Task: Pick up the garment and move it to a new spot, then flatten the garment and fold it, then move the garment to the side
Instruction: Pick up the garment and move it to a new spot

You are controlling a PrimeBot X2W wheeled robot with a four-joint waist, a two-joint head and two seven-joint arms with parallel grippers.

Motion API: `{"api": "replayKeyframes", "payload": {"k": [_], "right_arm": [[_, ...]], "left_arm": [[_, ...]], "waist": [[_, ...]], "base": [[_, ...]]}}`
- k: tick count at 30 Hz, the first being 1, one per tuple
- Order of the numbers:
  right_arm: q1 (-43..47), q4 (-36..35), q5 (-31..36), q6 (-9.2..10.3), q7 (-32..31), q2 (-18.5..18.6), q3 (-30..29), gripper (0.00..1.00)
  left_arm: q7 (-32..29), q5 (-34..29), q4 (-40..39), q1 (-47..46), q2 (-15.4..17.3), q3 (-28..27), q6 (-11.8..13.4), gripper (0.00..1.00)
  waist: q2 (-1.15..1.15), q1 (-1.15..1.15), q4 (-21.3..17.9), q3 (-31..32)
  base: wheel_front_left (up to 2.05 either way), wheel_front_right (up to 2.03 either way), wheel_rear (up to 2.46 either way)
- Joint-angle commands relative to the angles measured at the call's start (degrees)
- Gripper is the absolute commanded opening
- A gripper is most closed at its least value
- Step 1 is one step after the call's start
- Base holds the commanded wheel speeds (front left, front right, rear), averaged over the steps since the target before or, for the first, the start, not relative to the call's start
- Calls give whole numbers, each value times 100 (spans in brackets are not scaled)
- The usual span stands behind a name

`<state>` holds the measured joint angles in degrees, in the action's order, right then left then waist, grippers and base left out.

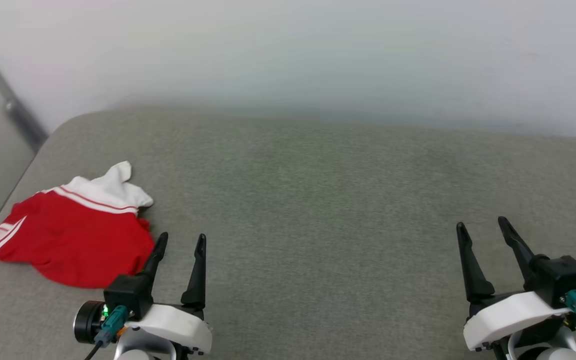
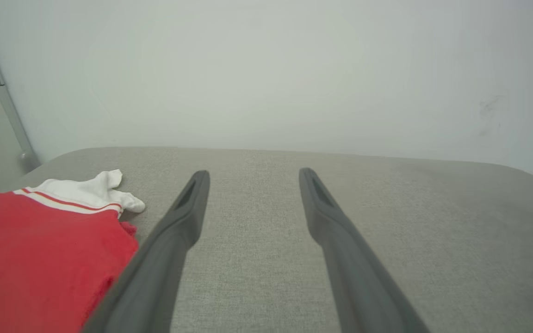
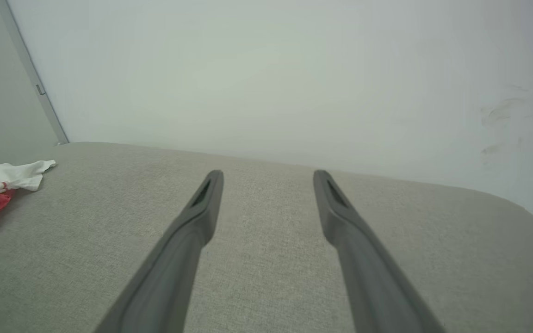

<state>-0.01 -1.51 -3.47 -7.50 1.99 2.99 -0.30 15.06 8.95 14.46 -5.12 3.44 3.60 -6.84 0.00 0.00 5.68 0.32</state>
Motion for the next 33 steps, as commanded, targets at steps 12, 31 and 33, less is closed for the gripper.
{"api": "replayKeyframes", "payload": {"k": [12, 31, 33], "right_arm": [[-135, -280, 240, 3, -151, -17, 382, 100], [-295, -366, 276, 3, -165, -16, 602, 100], [-318, -364, 266, 3, -166, -16, 613, 100]], "left_arm": [[16, 22, 41, -106, 84, -388, 118, 100], [16, -23, -93, -41, 81, -767, 103, 100], [16, -35, -98, -58, 74, -785, 97, 100]], "waist": [[0, 0, 1303, -134], [0, 0, 2469, -274], [0, 0, 2475, -285]], "base": [[0, 0, 0], [0, 0, 0], [0, 0, 0]]}}
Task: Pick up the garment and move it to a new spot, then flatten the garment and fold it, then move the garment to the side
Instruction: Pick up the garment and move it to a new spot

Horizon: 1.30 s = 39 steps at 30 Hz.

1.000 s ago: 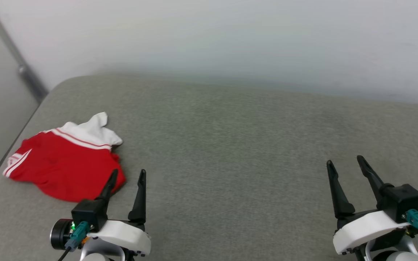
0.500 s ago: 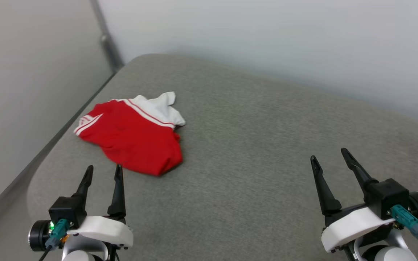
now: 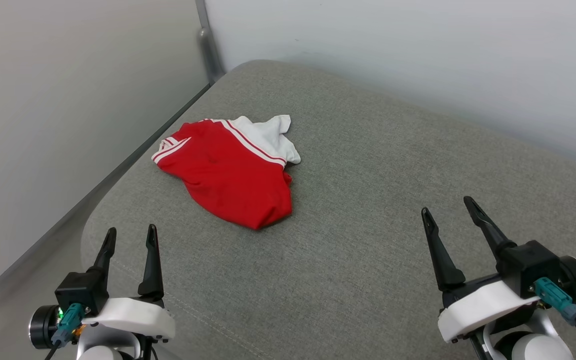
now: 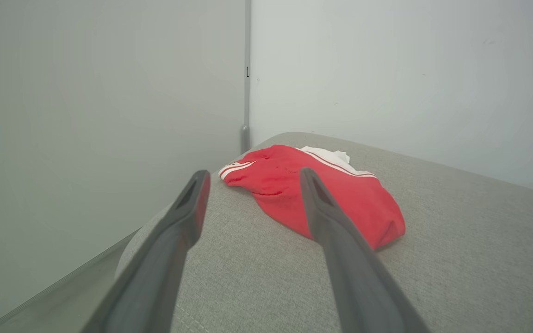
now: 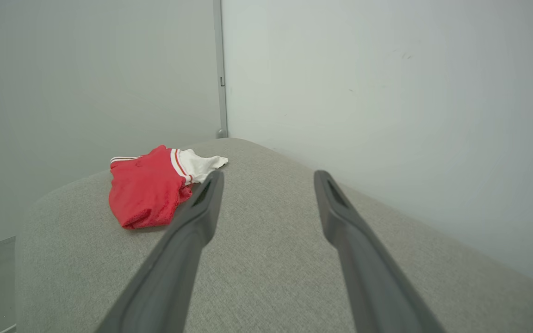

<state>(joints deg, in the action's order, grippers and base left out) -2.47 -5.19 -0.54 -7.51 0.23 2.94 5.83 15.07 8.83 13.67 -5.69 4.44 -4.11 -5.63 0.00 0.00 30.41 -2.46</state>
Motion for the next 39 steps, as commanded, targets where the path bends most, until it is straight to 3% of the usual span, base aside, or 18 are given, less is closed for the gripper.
{"api": "replayKeyframes", "payload": {"k": [1, 10, 17, 23, 33, 39], "right_arm": [[-80, 6, -31, 4, 14, -11, 5, 100], [-194, -20, -42, 4, -53, -11, 29, 100], [-518, -203, 128, 4, -163, -9, 83, 100], [-950, -333, 202, 4, -182, 21, 125, 100], [-1502, -202, 159, 3, 78, 20, 85, 100], [-1615, -49, 114, 3, 213, 3, 91, 100]], "left_arm": [[15, -34, -16, -13, -30, -22, -22, 100], [15, -36, 105, -489, 30, -57, -36, 100], [-269, 187, 479, -1781, 268, -62, -82, 100], [-1248, 820, 912, -2896, 783, -276, -149, 100], [-3829, 1500, 2354, -4029, 2009, -189, -184, 100], [-4896, 1812, 3040, -4165, 2286, -265, -167, 100]], "waist": [[0, 0, 1, -9], [0, 0, -181, -195], [0, 0, -671, -772], [0, 0, -1271, -1456], [0, 0, -2043, -2337], [0, 0, -2264, -2558]], "base": [[0, 0, 0], [0, 0, 0], [0, 0, 0], [0, 0, 0], [0, 0, 0], [0, 0, 0]]}}
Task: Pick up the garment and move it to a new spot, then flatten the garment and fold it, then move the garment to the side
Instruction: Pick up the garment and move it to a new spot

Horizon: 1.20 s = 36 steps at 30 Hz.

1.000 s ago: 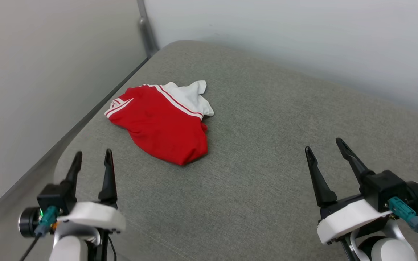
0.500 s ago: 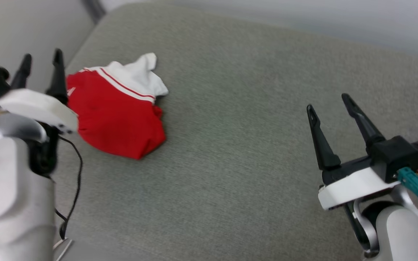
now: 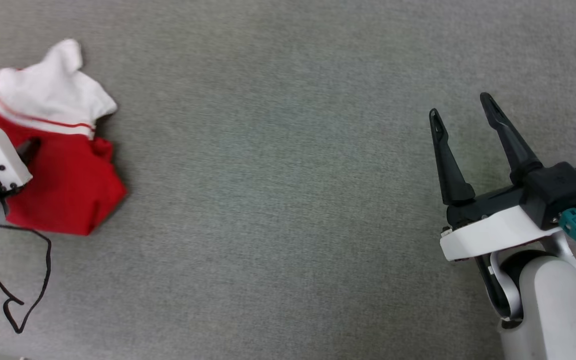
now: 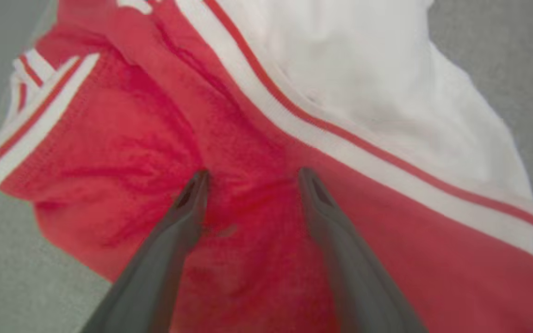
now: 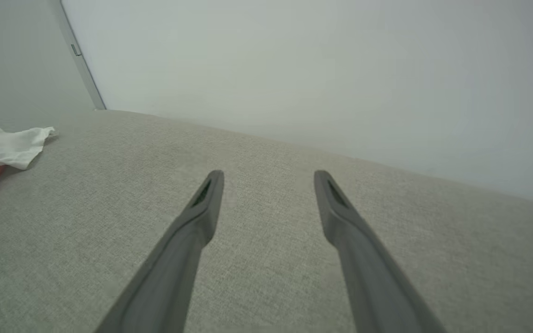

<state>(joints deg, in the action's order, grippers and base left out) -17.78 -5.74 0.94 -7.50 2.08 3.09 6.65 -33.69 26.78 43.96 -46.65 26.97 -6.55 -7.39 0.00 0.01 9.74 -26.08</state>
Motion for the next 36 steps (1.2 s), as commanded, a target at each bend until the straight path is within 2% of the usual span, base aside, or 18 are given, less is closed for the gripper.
{"api": "replayKeyframes", "payload": {"k": [1, 5, 9, 10, 11, 16, 26, 32, 36], "right_arm": [[-107, 32, -44, 3, 55, -15, 11, 100], [-148, 131, -64, 3, 101, -20, 14, 100], [-186, 166, -72, 3, 122, -24, -1, 100], [-188, 175, -57, 2, 121, -25, -12, 100], [-181, 176, -45, 3, 114, -25, -17, 100], [-49, 202, -37, 2, 86, -26, -10, 100], [341, 207, -198, 3, 78, -26, -123, 100], [598, 157, -344, 3, 74, -27, -207, 100], [770, 164, -446, 3, 77, -27, -251, 100]], "left_arm": [[-212, 84, 150, -74, 35, -50, 61, 100], [-939, 279, 646, 73, -95, -86, 235, 100], [-1218, 406, 857, 199, -249, -105, 310, 100], [-1188, 385, 846, 216, -245, -77, 294, 36], [-1048, 360, 805, 227, -222, -81, 318, 0], [-298, 163, 534, 145, -44, -1, 259, 0], [2079, -385, 82, -113, 115, 230, 225, 0], [3110, -649, -149, -312, -43, 435, 280, 0], [3540, -771, -336, -271, -241, 588, 359, 0]], "waist": [[0, -1, -224, -218], [0, -1, -288, -259], [0, -1, -290, -215], [0, -1, -280, -188], [0, -1, -265, -153], [0, -1, -156, 142], [0, -1, 38, 1006], [0, -1, -4, 1493], [0, -1, -180, 1814]], "base": [[0, 0, 0], [0, 0, 0], [0, 0, 0], [0, 0, 0], [0, 0, 0], [0, 0, 0], [0, 0, 0], [0, 0, 0], [0, 0, 0]]}}
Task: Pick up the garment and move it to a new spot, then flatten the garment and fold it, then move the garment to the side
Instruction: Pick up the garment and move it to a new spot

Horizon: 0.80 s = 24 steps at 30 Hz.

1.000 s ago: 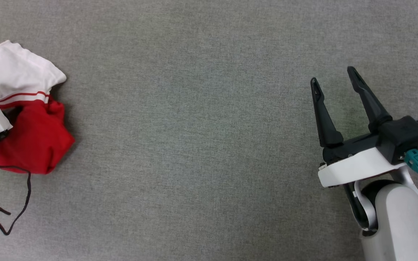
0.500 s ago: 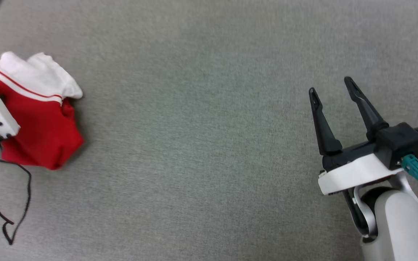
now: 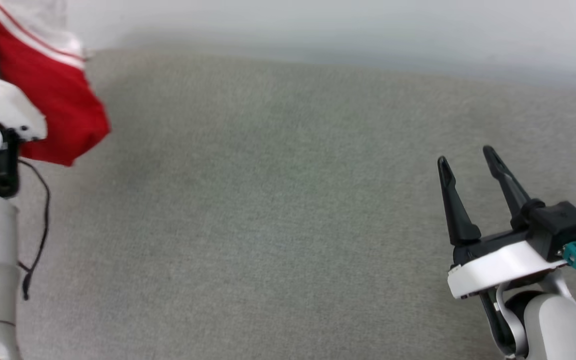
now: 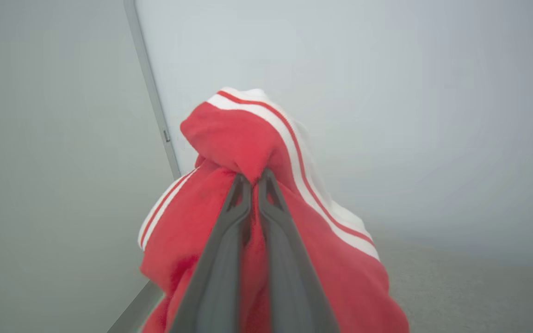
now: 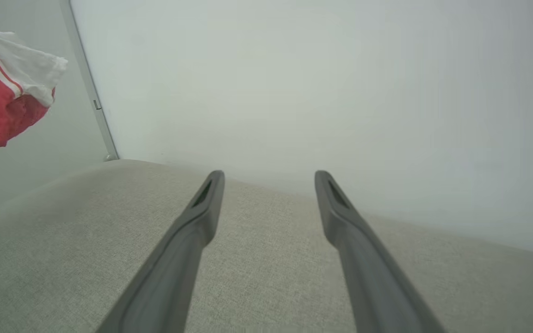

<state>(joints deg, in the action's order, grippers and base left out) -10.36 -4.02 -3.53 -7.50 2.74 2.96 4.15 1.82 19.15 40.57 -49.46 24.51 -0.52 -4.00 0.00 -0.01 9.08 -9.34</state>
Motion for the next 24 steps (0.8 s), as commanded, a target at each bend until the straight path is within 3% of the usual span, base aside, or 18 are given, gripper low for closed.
{"api": "replayKeyframes", "payload": {"k": [1, 13, 19, 24], "right_arm": [[76, -1, -8, 2, 3, -14, -12, 100], [486, -116, -183, 3, -104, -14, -72, 100], [620, -209, -262, 2, -129, -13, -162, 100], [669, -224, -361, 2, -93, -14, -205, 100]], "left_arm": [[59, -30, -49, 52, -55, 24, 20, 0], [390, -27, -1214, 987, -1131, 750, -50, 0], [268, -8, -1716, 1677, -1715, 1449, -193, 0], [132, 114, -1842, 2419, -2010, 2224, -270, 0]], "waist": [[0, 1, -179, 216], [0, 1, -1338, 638], [0, 1, -1798, 514], [0, 1, -2014, 313]], "base": [[0, 0, 0], [0, 0, 0], [0, 0, 0], [0, 0, 0]]}}
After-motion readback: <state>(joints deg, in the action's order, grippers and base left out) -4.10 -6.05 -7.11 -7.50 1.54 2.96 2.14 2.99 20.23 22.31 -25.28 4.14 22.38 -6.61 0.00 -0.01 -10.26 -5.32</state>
